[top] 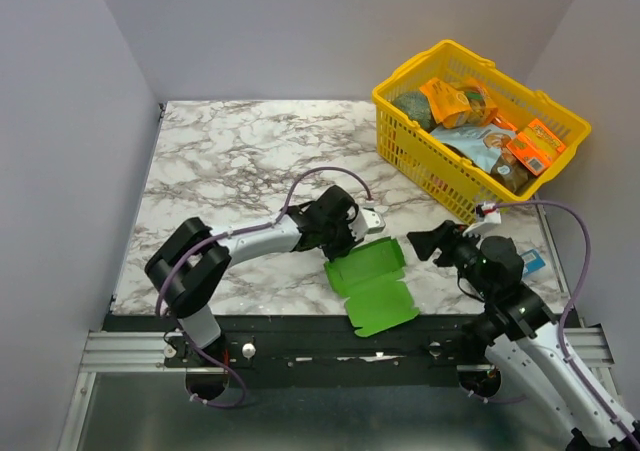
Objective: Fold the paper box
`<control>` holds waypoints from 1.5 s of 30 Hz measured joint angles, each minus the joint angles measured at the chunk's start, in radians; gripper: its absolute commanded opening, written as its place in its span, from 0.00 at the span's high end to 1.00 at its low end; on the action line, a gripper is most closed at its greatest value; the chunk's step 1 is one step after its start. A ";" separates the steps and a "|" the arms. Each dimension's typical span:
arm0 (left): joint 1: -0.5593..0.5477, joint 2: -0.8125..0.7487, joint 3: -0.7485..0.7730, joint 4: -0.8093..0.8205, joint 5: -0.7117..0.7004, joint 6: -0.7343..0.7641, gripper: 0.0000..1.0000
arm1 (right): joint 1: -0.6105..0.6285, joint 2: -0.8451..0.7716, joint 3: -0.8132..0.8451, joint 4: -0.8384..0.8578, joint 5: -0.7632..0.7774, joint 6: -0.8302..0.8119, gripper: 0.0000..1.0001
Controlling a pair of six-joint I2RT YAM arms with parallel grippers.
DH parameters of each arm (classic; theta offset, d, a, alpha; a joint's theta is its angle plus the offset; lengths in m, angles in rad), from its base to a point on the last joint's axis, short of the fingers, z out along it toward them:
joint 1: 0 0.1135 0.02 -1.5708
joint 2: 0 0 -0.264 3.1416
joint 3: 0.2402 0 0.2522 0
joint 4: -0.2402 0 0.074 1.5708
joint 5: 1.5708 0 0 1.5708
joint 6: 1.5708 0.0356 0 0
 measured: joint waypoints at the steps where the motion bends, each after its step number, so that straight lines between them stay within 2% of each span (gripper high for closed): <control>1: 0.004 -0.031 -0.013 -0.005 0.002 0.027 1.00 | 0.000 0.026 0.016 0.000 -0.009 -0.024 0.22; 5: 0.018 -0.193 -0.065 -0.027 0.003 0.162 1.00 | 0.000 0.161 0.098 0.010 -0.082 -0.161 0.22; 10: 0.025 -0.392 -0.117 -0.047 -0.038 0.315 1.00 | 0.000 0.325 0.194 0.055 -0.256 -0.311 0.27; 18: 0.003 -0.540 -0.185 -0.076 -0.095 0.441 1.00 | 0.000 0.560 0.354 0.077 -0.478 -0.500 0.24; 27: -0.136 -0.663 -0.258 -0.056 -0.180 0.508 1.00 | 0.000 0.874 0.642 -0.099 -0.715 -0.658 0.23; 33: -0.225 -0.676 -0.328 -0.009 -0.298 0.569 1.00 | 0.007 0.970 0.667 -0.207 -0.868 -0.694 0.23; 45: -0.308 -0.709 -0.426 0.119 -0.452 0.655 1.00 | 0.074 1.036 0.620 -0.254 -0.923 -0.718 0.28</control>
